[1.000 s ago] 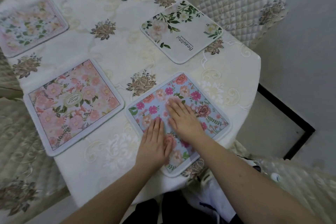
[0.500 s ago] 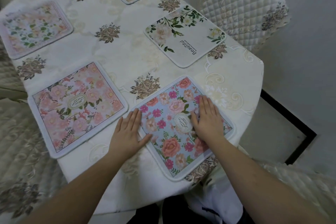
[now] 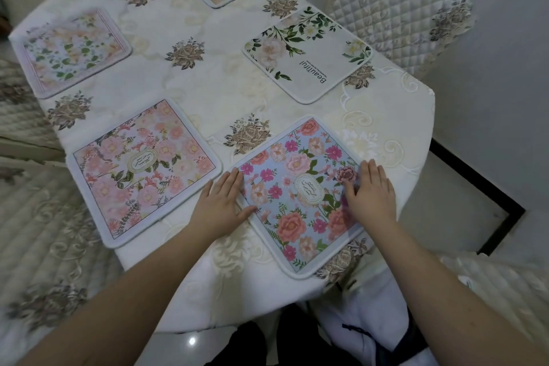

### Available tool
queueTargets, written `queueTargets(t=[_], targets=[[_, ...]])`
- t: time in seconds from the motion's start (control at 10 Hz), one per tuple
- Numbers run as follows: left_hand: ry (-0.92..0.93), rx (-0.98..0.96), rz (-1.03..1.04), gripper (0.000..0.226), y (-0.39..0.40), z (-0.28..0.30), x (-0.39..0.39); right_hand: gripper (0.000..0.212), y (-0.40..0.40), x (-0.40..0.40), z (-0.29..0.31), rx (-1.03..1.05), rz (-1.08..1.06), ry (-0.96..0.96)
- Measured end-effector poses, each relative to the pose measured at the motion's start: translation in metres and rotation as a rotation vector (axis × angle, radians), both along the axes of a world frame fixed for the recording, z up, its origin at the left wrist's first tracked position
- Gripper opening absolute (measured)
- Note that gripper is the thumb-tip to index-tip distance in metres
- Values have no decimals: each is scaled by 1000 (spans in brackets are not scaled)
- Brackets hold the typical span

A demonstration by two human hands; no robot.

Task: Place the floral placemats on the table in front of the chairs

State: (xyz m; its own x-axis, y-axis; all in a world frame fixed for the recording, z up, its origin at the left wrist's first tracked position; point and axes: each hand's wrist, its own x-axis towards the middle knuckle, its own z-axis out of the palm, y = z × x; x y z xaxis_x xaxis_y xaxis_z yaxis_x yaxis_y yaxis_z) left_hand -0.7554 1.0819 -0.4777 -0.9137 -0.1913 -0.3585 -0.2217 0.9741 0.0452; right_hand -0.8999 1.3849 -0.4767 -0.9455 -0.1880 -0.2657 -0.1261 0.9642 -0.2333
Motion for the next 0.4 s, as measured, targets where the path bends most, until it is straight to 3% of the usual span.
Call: queueTargets(t=[0.2, 0.4], targets=[[-86, 2, -38, 85, -1, 18, -8, 70, -13, 48, 31, -36, 74, -43], [5, 77, 10, 74, 14, 33, 30, 71, -33, 112, 54, -62, 126, 30]])
